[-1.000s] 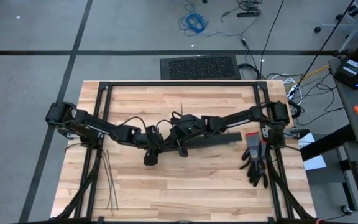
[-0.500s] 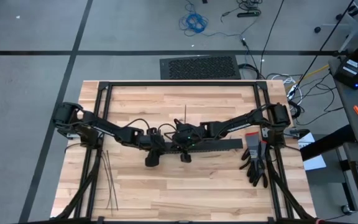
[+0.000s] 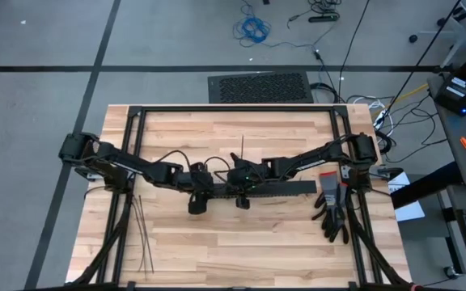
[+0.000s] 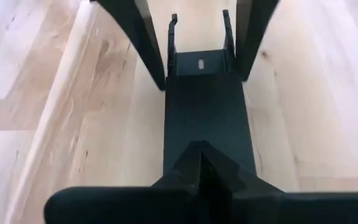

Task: Ziptie cables
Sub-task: Close the black cable duct

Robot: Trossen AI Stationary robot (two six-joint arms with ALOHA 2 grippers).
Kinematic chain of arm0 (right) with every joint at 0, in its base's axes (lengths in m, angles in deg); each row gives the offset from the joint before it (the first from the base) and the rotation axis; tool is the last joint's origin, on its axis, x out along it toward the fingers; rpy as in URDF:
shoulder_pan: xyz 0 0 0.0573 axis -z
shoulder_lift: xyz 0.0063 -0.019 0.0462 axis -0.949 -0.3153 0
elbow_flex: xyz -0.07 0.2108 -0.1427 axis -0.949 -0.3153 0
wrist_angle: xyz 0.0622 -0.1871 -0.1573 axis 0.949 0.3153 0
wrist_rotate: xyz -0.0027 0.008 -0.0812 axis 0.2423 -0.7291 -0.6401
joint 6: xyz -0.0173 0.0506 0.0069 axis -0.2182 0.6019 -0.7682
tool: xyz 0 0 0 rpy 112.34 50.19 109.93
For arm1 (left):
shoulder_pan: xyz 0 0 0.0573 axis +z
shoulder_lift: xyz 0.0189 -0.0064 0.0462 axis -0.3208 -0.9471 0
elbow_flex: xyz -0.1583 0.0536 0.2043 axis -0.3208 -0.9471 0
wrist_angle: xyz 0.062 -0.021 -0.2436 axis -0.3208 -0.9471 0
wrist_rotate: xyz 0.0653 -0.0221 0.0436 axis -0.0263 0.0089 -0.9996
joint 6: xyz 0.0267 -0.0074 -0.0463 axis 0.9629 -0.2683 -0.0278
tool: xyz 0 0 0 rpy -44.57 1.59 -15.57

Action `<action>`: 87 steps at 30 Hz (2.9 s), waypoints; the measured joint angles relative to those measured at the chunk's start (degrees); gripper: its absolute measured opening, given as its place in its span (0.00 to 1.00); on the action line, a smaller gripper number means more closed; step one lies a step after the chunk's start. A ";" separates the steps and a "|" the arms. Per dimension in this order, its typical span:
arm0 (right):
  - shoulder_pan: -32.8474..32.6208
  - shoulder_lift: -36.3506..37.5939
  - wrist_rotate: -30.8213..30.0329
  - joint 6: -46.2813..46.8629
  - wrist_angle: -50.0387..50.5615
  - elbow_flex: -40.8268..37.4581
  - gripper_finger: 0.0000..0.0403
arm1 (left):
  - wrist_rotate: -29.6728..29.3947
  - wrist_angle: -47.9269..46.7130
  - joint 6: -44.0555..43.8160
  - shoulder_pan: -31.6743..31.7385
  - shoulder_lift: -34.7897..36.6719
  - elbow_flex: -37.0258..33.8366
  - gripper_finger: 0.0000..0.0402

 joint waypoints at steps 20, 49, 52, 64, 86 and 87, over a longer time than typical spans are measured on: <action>0.61 0.07 0.20 0.87 -0.87 -1.41 0.00 | -3.33 -5.86 -1.33 -1.66 4.19 -2.65 0.68; 0.60 -0.09 1.85 0.78 -1.08 -1.50 0.00 | -4.36 47.12 7.72 -1.21 -0.57 -25.29 0.68; 0.58 -0.10 2.03 0.86 -1.11 -1.50 0.00 | -4.03 50.31 7.98 -1.04 -3.29 -25.24 0.68; 0.57 -0.09 2.05 1.13 -0.87 -1.57 0.00 | -3.04 64.13 7.86 0.26 -13.43 -25.29 0.68; 1.19 -1.99 5.36 0.95 -2.65 -1.54 0.00 | -3.38 71.87 5.10 0.17 -21.26 -25.16 0.59; 1.19 -2.06 5.70 0.90 -3.16 -1.57 0.00 | -3.39 71.87 5.07 0.17 -21.26 -25.16 0.60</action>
